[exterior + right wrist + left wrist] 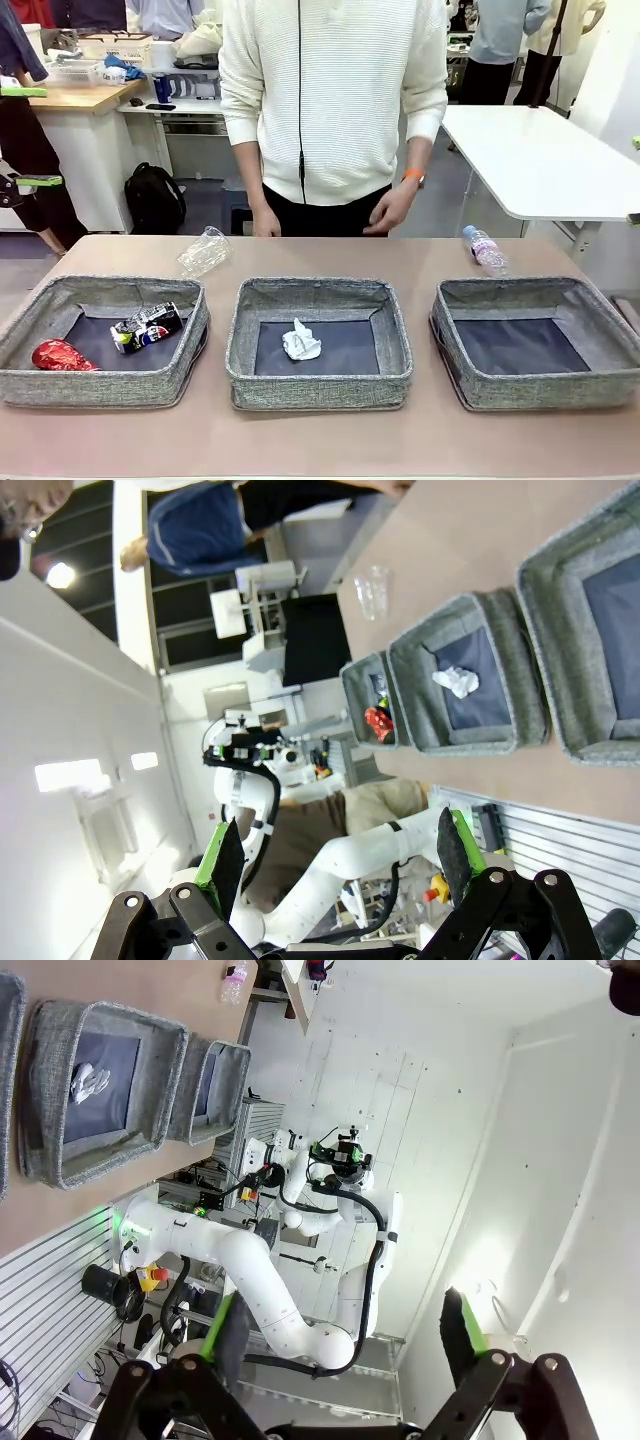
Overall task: Sort the waste into the appropriate baskets.
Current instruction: Pick up the waste item pointed out by the person.
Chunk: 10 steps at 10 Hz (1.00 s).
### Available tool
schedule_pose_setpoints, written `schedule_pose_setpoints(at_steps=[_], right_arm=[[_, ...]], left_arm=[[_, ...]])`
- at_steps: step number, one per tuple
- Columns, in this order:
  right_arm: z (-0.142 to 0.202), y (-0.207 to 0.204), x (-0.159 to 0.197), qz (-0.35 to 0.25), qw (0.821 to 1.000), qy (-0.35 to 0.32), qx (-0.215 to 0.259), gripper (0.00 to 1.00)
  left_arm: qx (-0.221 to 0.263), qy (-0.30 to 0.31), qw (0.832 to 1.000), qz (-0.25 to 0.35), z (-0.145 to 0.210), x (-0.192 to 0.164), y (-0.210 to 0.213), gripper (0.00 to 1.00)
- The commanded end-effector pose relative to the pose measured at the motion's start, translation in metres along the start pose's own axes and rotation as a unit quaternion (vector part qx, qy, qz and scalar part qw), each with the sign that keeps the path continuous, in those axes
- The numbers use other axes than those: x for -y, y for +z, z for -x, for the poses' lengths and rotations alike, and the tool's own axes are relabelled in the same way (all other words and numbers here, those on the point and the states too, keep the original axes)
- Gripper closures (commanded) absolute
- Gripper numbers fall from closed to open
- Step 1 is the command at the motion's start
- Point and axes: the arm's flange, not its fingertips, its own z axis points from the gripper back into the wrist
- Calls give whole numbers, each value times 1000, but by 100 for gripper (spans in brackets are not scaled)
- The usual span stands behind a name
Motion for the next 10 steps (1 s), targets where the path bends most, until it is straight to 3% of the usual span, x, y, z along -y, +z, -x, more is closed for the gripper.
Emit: schedule_pose_setpoints(at_steps=[1, 10], right_arm=[[4, -3, 2, -2, 1000, -2, 6, 0], [0, 0, 0, 0, 1000, 0, 0, 0]], left_arm=[[-4, -11, 1000, 13, 0, 1, -1, 0], [-4, -11, 1000, 13, 0, 1, -1, 0]])
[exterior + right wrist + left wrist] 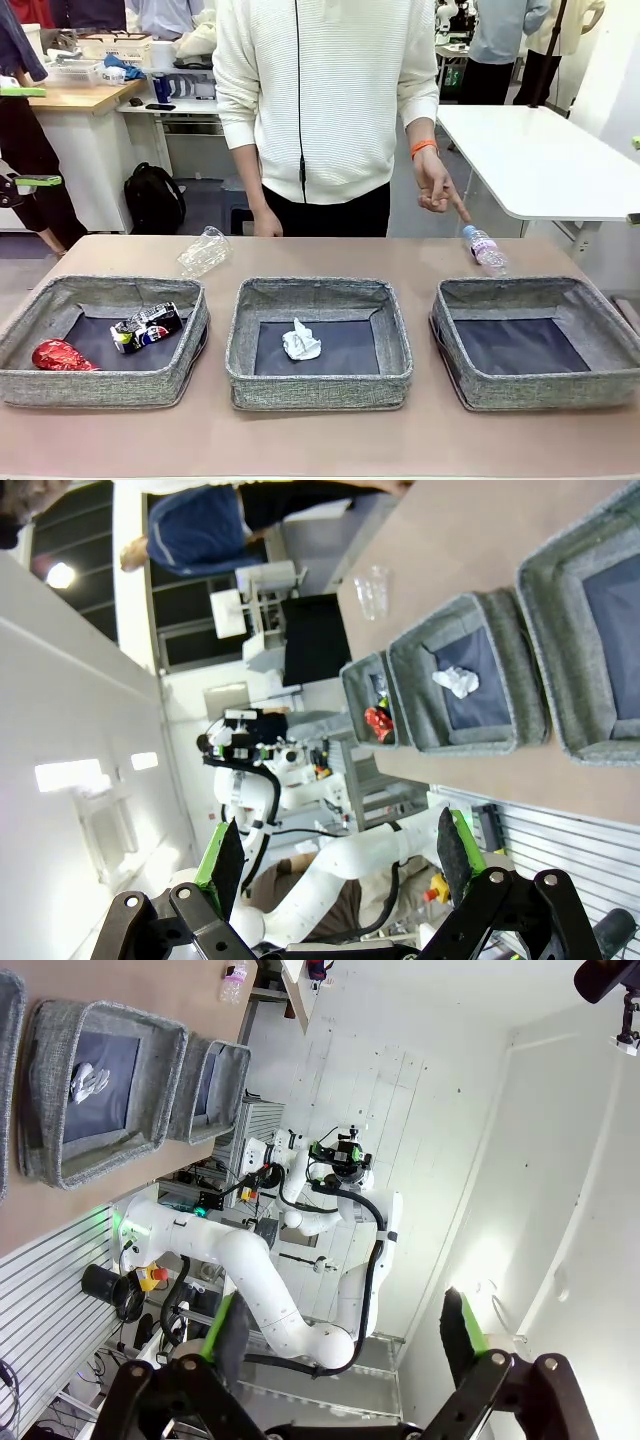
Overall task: Sort the waste into the appropriate baskets.
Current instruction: Pick up the waste item pointed out by the person.
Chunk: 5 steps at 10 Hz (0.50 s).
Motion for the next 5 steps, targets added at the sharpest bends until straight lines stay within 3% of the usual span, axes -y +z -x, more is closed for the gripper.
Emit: schedule_pose_setpoints(at_steps=[1, 2, 3, 4, 5], right_arm=[[-12, -19, 3, 238, 956, 84, 152, 0], [-24, -43, 3, 407, 866, 177, 229, 0], [-41, -58, 4, 489, 810, 232, 227, 0], [-53, -69, 6, 564, 741, 259, 255, 0], [-55, -78, 5, 574, 721, 300, 245, 0]], left_arm=[[-4, -11, 1000, 13, -1, 1, -1, 0], [-4, -11, 1000, 13, -1, 1, -1, 0], [-4, -11, 1000, 13, -1, 1, -1, 0], [-4, -11, 1000, 13, -1, 1, -1, 0], [-4, -11, 1000, 13, -1, 1, -1, 0]])
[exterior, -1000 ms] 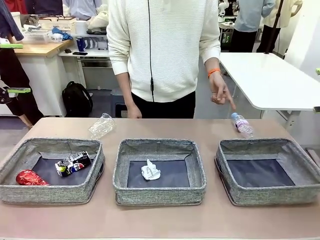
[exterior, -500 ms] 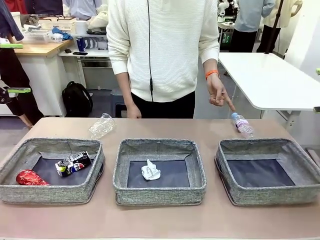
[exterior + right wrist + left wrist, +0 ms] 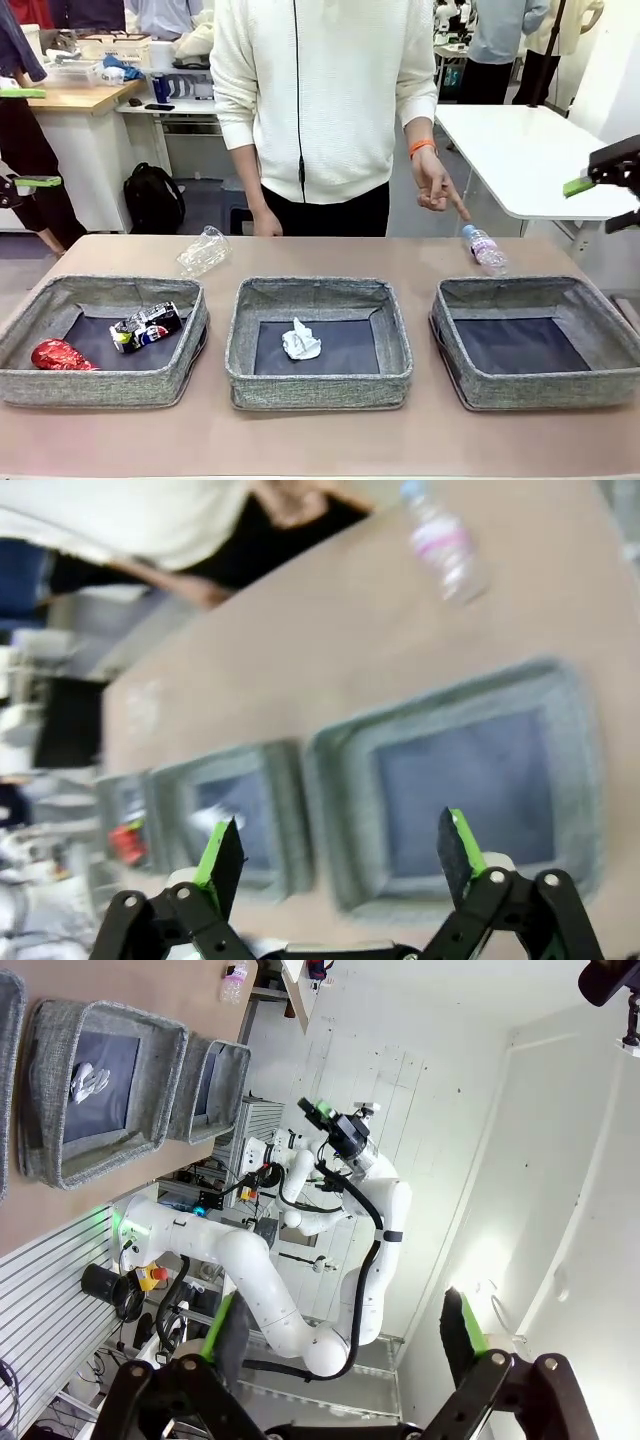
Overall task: Sort the waste into the appropriate baskets.
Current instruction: Pick up the waste item pointed out by the person.
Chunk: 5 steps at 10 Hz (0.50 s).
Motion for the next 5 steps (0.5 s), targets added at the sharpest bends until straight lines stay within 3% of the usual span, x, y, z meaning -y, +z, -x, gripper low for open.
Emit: schedule_pose_setpoints(at_steps=[1, 2, 3, 4, 5], right_arm=[[3, -14, 5, 317, 924, 157, 141, 0], [7, -4, 4, 309, 925, 128, 182, 0], [-7, -9, -8, 63, 997, 46, 28, 0], [-7, -9, -8, 63, 997, 46, 28, 0], [-15, -8, -14, 128, 986, 83, 70, 0]], left_arm=[[-3, -12, 1000, 12, 1, 2, 0, 0], [-3, -12, 1000, 12, 1, 2, 0, 0], [-3, -12, 1000, 12, 1, 2, 0, 0], [-3, -12, 1000, 12, 1, 2, 0, 0], [-3, -12, 1000, 12, 1, 2, 0, 0]])
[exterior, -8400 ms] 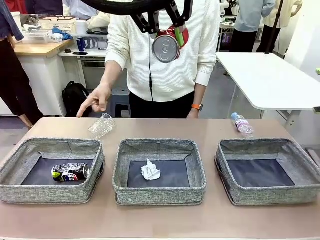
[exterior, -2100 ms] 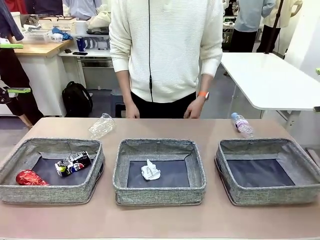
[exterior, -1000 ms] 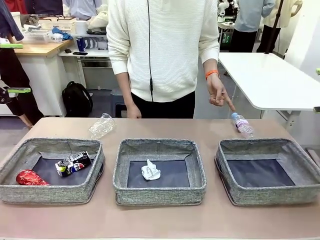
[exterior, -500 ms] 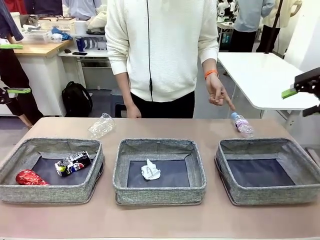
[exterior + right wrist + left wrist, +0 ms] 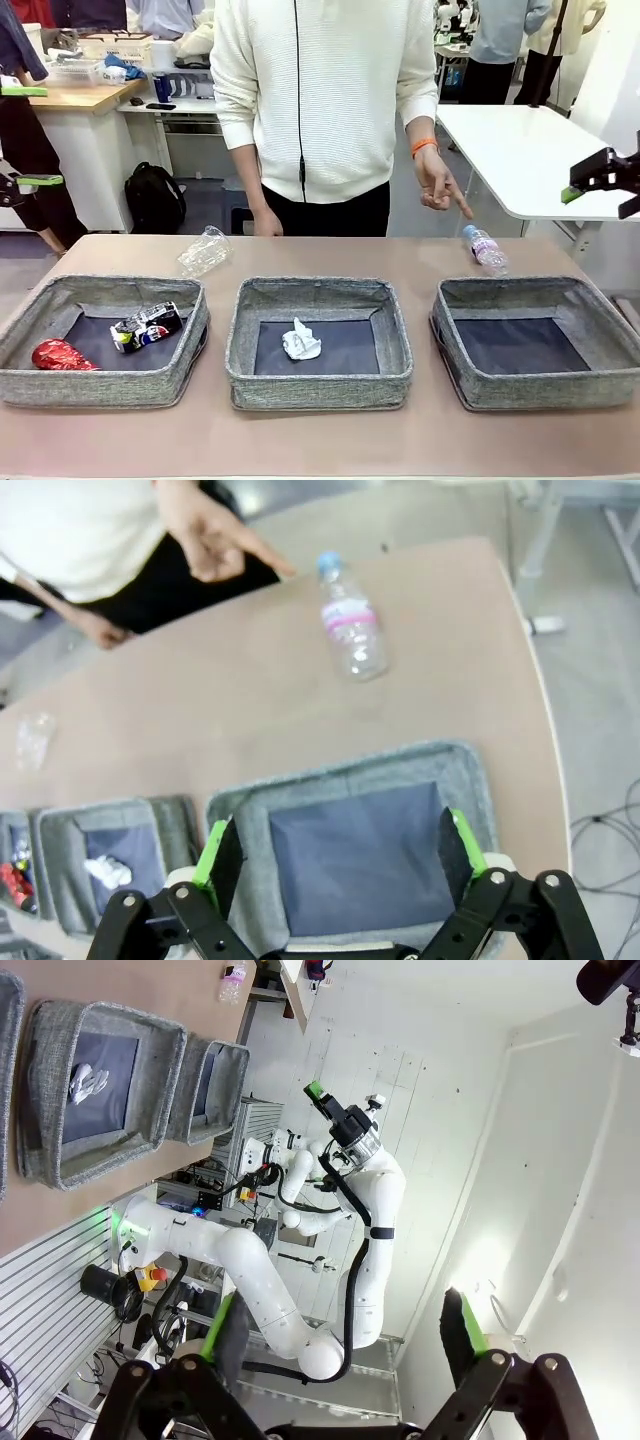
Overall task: Sort the waste into the appropriate baskets.
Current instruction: Pick up the waste item pointed out by the person.
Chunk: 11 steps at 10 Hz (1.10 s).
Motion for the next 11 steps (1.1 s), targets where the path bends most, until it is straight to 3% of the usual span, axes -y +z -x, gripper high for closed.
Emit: schedule_pose_setpoints(at_steps=[1, 4, 7, 11], right_arm=[[-7, -10, -13, 72, 997, 19, 8, 0], [-60, -81, -32, 64, 991, 101, -57, 0], [-94, -164, -41, 126, 978, 120, -114, 0], [-116, -234, -26, 19, 978, 117, -173, 0]], left_arm=[[-4, -11, 1000, 11, 0, 1, -1, 0], [-4, -11, 1000, 11, 0, 1, -1, 0], [-4, -11, 1000, 11, 0, 1, -1, 0], [-4, -11, 1000, 11, 0, 1, -1, 0]])
